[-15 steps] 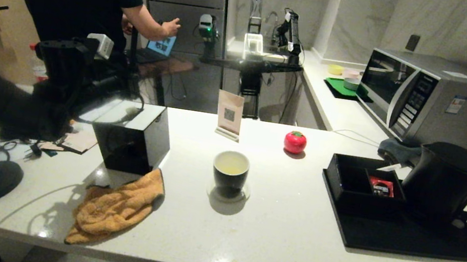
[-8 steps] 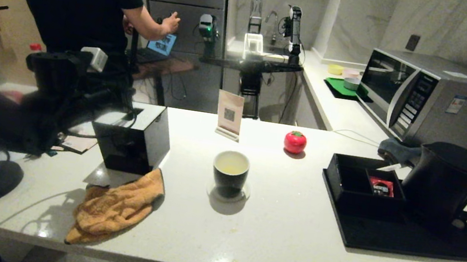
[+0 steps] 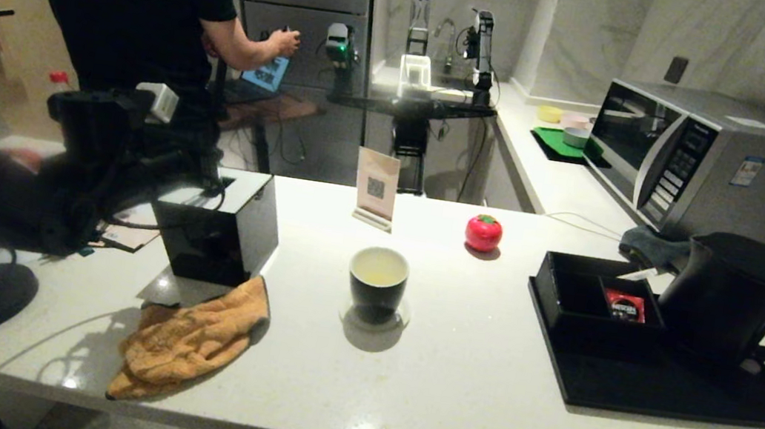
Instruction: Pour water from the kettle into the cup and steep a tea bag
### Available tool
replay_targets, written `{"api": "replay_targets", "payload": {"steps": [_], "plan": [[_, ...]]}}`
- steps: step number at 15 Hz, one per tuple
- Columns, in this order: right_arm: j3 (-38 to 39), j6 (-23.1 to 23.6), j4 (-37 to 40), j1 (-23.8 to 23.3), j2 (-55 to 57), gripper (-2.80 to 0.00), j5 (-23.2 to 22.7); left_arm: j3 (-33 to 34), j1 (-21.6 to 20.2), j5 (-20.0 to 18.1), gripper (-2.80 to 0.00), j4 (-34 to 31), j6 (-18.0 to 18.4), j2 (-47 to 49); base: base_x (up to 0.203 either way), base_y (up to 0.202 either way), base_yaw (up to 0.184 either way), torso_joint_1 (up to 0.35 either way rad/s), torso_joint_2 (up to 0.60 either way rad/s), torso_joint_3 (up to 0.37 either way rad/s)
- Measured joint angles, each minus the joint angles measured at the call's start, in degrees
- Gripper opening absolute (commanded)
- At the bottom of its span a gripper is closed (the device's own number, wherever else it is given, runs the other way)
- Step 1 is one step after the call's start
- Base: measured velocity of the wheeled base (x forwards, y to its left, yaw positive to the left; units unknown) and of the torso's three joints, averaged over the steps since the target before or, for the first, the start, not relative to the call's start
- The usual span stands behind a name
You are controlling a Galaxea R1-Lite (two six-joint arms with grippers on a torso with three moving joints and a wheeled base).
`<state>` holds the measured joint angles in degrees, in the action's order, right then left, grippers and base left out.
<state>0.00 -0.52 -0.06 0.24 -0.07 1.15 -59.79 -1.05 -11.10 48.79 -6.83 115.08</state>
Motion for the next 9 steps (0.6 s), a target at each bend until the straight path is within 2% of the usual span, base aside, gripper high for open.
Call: {"api": "replay_targets", "payload": {"steps": [7,8,9], "plan": [[0.0,0.0,0.0,0.0,0.0,-2.80,0.0,0.0,0.1,0.1,-2.80,6.8,-0.3,3.5,0.000,0.000,0.000,0.000,0.00,0.000],[0.0,0.0,0.0,0.0,0.0,-2.80,0.0,0.1,0.1,0.1,0.00,6.8,-0.3,3.7,0.000,0.000,0.000,0.000,0.00,0.000],[0.0,0.0,0.0,0.0,0.0,-2.80,0.0,0.1,0.0,0.0,0.00,6.7,-0.4,3.9,0.000,0.000,0.000,0.000,0.00,0.000]]}}
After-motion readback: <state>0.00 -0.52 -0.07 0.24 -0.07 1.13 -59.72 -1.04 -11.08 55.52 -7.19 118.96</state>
